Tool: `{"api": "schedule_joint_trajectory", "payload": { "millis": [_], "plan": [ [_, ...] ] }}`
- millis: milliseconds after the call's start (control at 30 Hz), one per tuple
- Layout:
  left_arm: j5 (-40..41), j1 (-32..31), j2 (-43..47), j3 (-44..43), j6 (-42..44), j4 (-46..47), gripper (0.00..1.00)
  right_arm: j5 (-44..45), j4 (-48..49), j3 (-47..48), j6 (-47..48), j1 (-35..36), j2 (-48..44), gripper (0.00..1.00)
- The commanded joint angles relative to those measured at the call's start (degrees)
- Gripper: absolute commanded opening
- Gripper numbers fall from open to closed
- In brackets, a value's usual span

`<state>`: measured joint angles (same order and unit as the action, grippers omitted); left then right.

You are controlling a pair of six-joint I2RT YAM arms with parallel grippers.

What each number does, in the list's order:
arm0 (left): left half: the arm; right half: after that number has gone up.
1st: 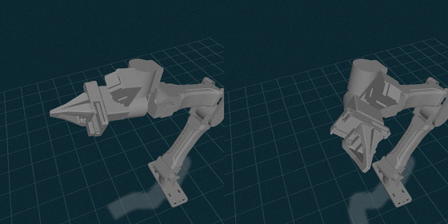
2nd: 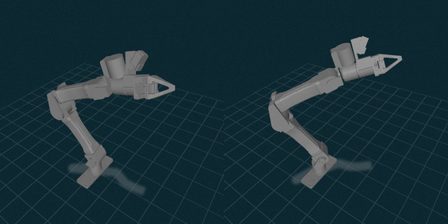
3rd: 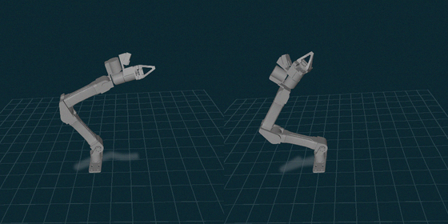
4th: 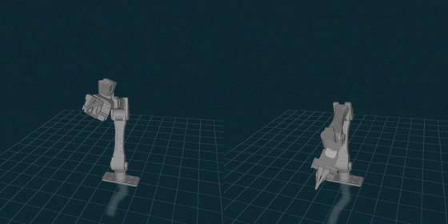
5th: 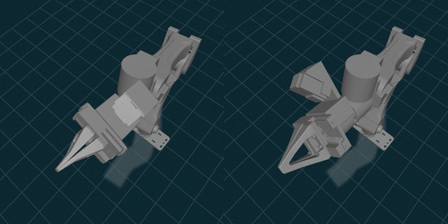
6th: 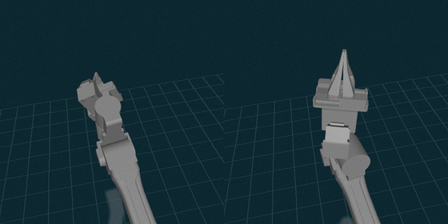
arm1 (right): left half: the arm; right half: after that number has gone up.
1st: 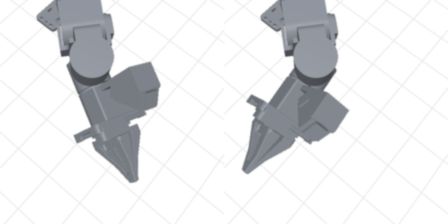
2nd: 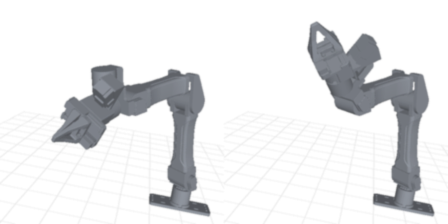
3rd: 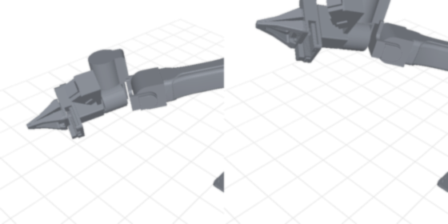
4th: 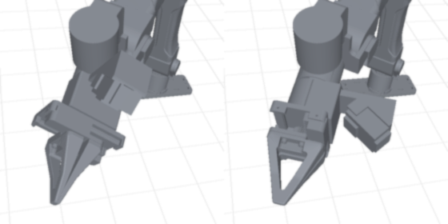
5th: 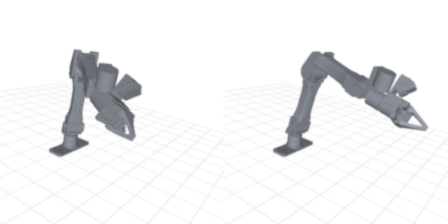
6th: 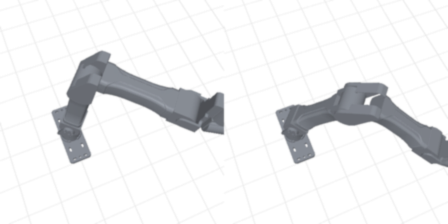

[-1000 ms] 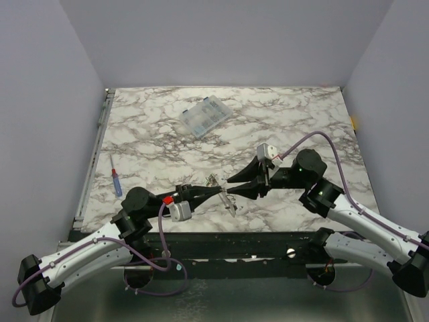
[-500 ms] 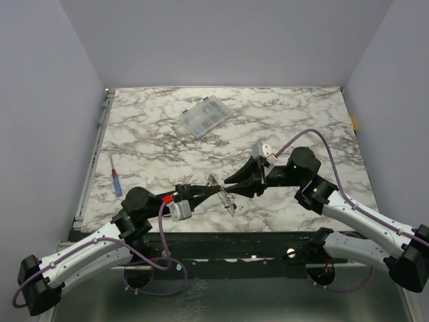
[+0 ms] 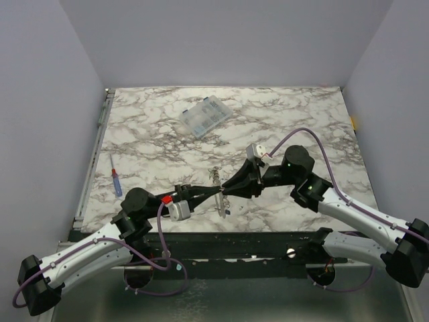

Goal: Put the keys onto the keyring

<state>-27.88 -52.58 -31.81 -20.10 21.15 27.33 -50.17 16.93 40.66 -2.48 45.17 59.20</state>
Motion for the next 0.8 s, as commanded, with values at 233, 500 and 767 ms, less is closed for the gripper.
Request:
{"api": "schedule_joint_trajectory", "payload": {
  "millis": [233, 500, 767],
  "plan": [
    [-0.33, 0.10, -0.54, 0.50, -1.91, 5.78, 0.00, -2.14, 3.40, 1.52, -0.64, -0.08, 0.19, 0.25],
    [-0.44, 0.06, -1.14, 0.67, -2.57, 6.69, 0.00, -2.98, 5.33, 1.19, -0.90, -0.08, 0.06, 0.14],
    [-0.15, 0.10, -1.76, 0.76, -2.75, 6.84, 0.00, -3.15, 9.58, 0.18, -2.41, -0.08, -0.72, 0.01]
  ]
}}
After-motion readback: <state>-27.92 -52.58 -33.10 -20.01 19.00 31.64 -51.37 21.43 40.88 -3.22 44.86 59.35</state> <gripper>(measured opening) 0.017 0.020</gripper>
